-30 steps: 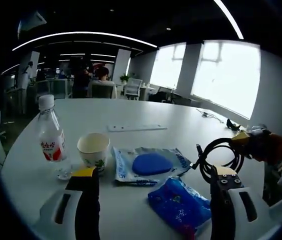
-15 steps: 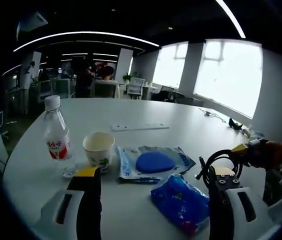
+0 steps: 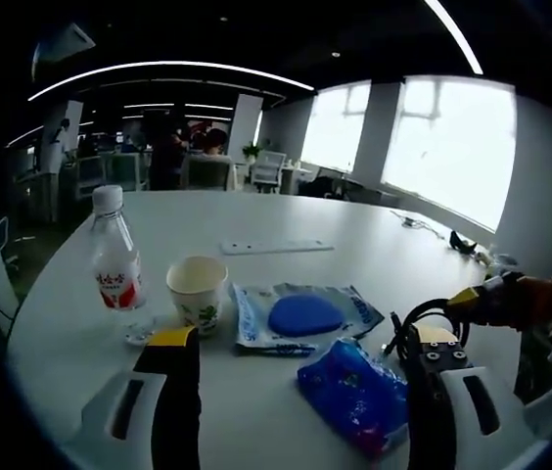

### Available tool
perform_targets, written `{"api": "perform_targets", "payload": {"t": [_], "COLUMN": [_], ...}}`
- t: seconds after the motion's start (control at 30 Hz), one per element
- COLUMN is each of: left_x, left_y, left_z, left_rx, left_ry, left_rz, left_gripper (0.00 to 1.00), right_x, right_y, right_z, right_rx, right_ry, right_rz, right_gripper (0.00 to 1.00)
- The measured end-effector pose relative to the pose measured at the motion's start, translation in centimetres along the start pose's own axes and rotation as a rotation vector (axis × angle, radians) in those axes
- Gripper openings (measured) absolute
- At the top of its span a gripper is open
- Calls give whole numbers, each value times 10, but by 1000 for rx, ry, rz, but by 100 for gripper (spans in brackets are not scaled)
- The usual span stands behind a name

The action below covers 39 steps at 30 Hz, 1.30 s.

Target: Arrange the tabletop items into an orderly group along one side of the table until the central work area is clear of visible clutter.

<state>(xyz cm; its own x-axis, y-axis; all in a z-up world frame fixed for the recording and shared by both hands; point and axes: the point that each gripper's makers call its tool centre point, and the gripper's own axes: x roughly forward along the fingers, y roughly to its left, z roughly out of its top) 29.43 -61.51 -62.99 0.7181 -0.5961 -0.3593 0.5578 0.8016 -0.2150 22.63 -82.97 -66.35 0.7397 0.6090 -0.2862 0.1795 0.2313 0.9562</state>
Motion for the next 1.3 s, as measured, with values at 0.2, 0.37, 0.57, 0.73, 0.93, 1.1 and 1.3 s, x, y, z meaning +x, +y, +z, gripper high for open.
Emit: {"api": "perform_targets", "payload": {"t": [0.2,0.37,0.57,0.73,0.93,1.1,1.3], "left_x": [-2,-5,-8,-9,-10,-10,-10], "left_y": [1,7,13,16,14,16,16], "left_z": [1,3,3,0,-1,-2,-2], "left_rx": [-8,-23,-26,-29,-28,-26,-23], "left_ry": [-2,-11,-9,0,2,9,9], "left_rz": [3,19,32,44,42,53,50], "left_gripper": [85,85,84,84,84,85,85], "right_x": [-3,-4,-5,-6,-2,0,3], "right_y": [-8,-18,-35,-52,-59,-69,-75], "right_z": [6,16,27,36,40,47,56], "right_rx": [-51,-52,-105,-191,-281,-399,-471], "right_ry": [-5,-39,-47,-39,-33,-31,-13], "right_rz": [-66,-99,-166,-245,-304,-390,-454], "right_gripper": [0,1,1,2,2,2,3]}}
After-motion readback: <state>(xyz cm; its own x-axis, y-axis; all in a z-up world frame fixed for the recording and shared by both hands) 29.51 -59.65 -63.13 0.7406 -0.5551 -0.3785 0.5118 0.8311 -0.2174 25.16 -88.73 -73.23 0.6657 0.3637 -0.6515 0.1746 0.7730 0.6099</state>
